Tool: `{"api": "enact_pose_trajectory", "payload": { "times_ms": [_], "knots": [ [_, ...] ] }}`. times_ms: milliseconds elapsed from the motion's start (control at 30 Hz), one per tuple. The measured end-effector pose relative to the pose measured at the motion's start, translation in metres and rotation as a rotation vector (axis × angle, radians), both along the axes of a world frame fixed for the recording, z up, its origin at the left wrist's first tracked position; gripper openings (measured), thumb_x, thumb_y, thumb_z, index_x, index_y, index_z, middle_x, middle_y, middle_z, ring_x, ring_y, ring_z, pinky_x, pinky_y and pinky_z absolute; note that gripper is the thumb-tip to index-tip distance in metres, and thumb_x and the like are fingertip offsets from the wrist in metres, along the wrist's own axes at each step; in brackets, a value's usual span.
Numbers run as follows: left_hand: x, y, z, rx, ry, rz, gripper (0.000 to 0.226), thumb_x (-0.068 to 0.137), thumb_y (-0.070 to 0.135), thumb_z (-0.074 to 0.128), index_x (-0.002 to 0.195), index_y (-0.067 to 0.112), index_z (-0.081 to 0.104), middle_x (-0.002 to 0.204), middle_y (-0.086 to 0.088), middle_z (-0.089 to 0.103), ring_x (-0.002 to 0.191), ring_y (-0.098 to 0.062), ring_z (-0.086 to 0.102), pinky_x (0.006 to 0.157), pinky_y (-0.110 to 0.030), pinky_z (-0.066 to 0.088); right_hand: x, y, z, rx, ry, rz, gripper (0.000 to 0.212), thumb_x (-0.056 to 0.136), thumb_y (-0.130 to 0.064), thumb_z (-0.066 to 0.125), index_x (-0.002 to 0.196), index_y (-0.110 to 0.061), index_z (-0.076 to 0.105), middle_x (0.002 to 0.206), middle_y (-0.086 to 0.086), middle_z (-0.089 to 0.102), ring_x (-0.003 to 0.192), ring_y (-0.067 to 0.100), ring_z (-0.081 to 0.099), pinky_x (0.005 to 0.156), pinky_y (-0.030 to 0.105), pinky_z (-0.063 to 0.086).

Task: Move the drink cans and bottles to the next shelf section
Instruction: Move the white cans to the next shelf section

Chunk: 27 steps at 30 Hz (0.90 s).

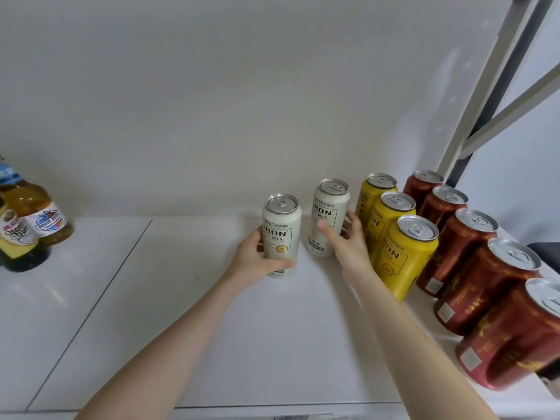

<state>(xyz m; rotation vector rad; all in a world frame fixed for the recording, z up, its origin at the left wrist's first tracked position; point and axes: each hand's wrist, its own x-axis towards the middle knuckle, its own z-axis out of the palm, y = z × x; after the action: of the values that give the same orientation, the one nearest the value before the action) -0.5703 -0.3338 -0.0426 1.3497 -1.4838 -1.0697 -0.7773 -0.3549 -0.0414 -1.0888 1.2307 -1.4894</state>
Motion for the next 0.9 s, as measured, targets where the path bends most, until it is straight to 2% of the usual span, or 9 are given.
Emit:
{"api": "enact_pose_trajectory", "payload": {
  "times_ms": [100,167,233,267,400,500,600,700,900],
  "knots": [
    [0.007,0.002,-0.004,0.033,0.016,-0.054,0.075,0.055,0.012,0.094,0.12,0.023,0.058,0.12,-0.002,0.069,0.107,-0.018,0.068,0.093,-0.039,0.056,-0.002,0.018,-0.004,0.018,0.009,-0.055,0.08,0.081,-0.032,0.081,0.147,-0.021,0.038,0.137,-0.004,0.053,0.113,0.002,0.056,0.08,0.013,0.044],
    [0.011,0.005,-0.009,0.058,0.039,-0.074,0.077,0.058,0.001,0.092,0.123,0.018,0.056,0.12,-0.008,0.068,0.101,-0.014,0.071,0.08,-0.027,0.059,-0.002,0.033,-0.007,0.024,0.028,-0.097,0.075,0.081,-0.033,0.08,0.144,-0.02,0.042,0.137,-0.002,0.053,0.119,0.01,0.055,0.085,0.014,0.045],
    [0.013,0.006,-0.013,0.071,0.056,-0.078,0.075,0.061,-0.007,0.089,0.124,0.014,0.056,0.12,-0.011,0.068,0.096,-0.012,0.072,0.074,-0.019,0.056,0.001,0.046,-0.011,0.024,0.021,-0.139,0.07,0.08,-0.03,0.081,0.14,-0.02,0.046,0.134,0.001,0.055,0.122,0.015,0.056,0.097,0.027,0.047],
    [0.013,0.006,-0.014,0.073,0.058,-0.081,0.075,0.061,-0.009,0.088,0.125,0.013,0.055,0.12,-0.011,0.068,0.097,-0.013,0.072,0.075,-0.019,0.056,0.003,0.053,-0.011,0.02,0.015,-0.159,0.065,0.08,-0.028,0.082,0.136,-0.02,0.049,0.131,0.002,0.058,0.121,0.017,0.057,0.101,0.032,0.047],
    [0.011,0.008,-0.014,0.066,0.043,-0.094,0.075,0.06,-0.005,0.09,0.125,0.012,0.056,0.118,-0.009,0.07,0.103,-0.022,0.071,0.087,-0.034,0.059,0.009,0.068,-0.007,-0.004,0.064,-0.122,0.047,0.078,-0.024,0.084,0.116,-0.022,0.056,0.114,0.005,0.065,0.108,0.019,0.063,0.094,0.034,0.053],
    [0.005,0.017,-0.013,0.068,0.033,-0.114,0.075,0.058,-0.004,0.091,0.123,0.01,0.056,0.117,-0.012,0.07,0.103,-0.025,0.071,0.089,-0.04,0.059,0.012,0.075,-0.003,-0.013,0.128,-0.02,0.049,0.077,-0.025,0.084,0.118,-0.02,0.059,0.114,0.005,0.065,0.102,0.015,0.063,0.084,0.026,0.053],
    [-0.003,0.028,-0.012,0.09,0.051,-0.118,0.077,0.056,-0.006,0.091,0.122,0.008,0.054,0.118,-0.014,0.069,0.104,-0.03,0.07,0.091,-0.046,0.057,0.013,0.082,0.0,-0.019,0.148,0.065,0.055,0.075,-0.021,0.086,0.122,-0.015,0.059,0.115,0.005,0.066,0.104,0.016,0.062,0.084,0.024,0.053],
    [-0.012,0.04,-0.011,0.1,0.07,-0.11,0.077,0.057,-0.009,0.09,0.122,0.006,0.053,0.119,-0.016,0.067,0.106,-0.033,0.068,0.092,-0.049,0.057,0.012,0.091,0.002,-0.036,0.176,0.124,0.059,0.073,-0.021,0.087,0.124,-0.014,0.06,0.116,0.003,0.067,0.106,0.015,0.063,0.087,0.025,0.054],
    [-0.035,0.063,-0.012,0.13,0.091,-0.12,0.076,0.058,-0.015,0.087,0.123,0.0,0.051,0.121,-0.019,0.066,0.108,-0.035,0.067,0.092,-0.048,0.056,0.003,0.109,0.007,-0.07,0.161,0.161,0.051,0.076,-0.016,0.085,0.121,-0.017,0.062,0.112,-0.008,0.069,0.1,0.005,0.064,0.077,0.012,0.049]
  ]
}}
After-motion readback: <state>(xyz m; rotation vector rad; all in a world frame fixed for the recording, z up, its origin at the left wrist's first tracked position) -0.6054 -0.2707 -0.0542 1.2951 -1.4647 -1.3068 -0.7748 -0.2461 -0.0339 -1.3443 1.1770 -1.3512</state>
